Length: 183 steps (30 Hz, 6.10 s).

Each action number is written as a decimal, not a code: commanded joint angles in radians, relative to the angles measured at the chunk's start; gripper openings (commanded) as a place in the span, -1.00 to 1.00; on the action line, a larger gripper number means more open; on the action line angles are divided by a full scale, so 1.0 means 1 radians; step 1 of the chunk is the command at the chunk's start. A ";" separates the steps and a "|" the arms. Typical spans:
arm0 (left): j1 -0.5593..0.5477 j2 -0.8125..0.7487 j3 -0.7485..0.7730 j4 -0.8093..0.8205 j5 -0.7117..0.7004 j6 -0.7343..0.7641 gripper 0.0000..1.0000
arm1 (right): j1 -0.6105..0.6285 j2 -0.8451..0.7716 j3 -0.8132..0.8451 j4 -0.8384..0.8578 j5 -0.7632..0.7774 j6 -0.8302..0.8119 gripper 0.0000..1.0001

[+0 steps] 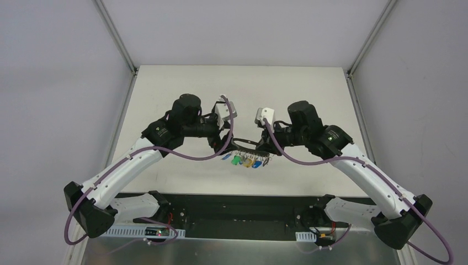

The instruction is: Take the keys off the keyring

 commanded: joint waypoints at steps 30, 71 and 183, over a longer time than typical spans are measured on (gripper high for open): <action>0.028 -0.061 -0.132 0.163 -0.225 -0.124 -1.00 | -0.071 -0.180 -0.332 0.619 0.266 0.435 0.47; 0.022 0.056 0.033 0.166 -0.060 -0.303 -1.00 | 0.074 -0.172 -0.130 0.321 0.195 0.151 0.22; 0.022 -0.206 -0.411 0.590 -0.110 0.018 0.24 | 0.008 -0.036 0.090 0.278 -0.026 0.196 -1.00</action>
